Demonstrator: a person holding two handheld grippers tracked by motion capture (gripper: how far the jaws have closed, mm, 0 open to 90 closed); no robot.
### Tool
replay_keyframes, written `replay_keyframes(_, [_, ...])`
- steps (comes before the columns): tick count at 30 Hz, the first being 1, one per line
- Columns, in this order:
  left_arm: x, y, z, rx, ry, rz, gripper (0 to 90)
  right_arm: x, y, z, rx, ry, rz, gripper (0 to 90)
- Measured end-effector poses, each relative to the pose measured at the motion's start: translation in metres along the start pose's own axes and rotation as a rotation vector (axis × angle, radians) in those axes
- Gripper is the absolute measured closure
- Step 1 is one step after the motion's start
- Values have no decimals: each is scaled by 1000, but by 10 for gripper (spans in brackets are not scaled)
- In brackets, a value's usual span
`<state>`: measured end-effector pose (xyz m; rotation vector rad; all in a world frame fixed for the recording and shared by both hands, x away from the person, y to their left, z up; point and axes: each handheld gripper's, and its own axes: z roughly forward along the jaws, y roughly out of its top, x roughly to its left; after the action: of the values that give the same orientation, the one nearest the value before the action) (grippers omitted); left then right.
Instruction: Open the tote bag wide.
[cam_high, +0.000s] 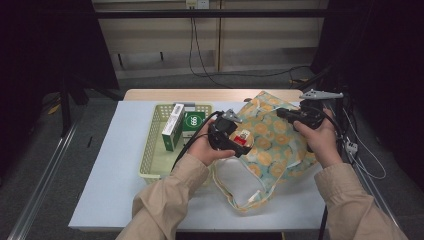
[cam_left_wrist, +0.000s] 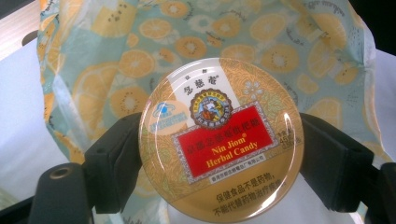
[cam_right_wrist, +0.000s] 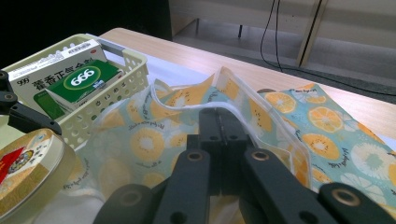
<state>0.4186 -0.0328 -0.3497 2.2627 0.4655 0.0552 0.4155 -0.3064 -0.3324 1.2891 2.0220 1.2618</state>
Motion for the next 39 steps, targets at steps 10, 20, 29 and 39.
replay_keyframes(10, [0, 3, 18, -9, -13, -20, 205, 0, -1, 1, 0, 7, 3, 900])
replay_keyframes(20, [-1, 12, 38, -11, -18, -16, 205, -2, -3, 2, -2, 19, 11, 900])
replay_keyframes(29, [-1, 15, 47, 0, -13, -18, 205, -3, -5, 2, -3, 20, 17, 900])
replay_keyframes(39, [3, 17, 68, 6, -8, -35, 205, -3, -7, 1, -1, 20, 21, 900])
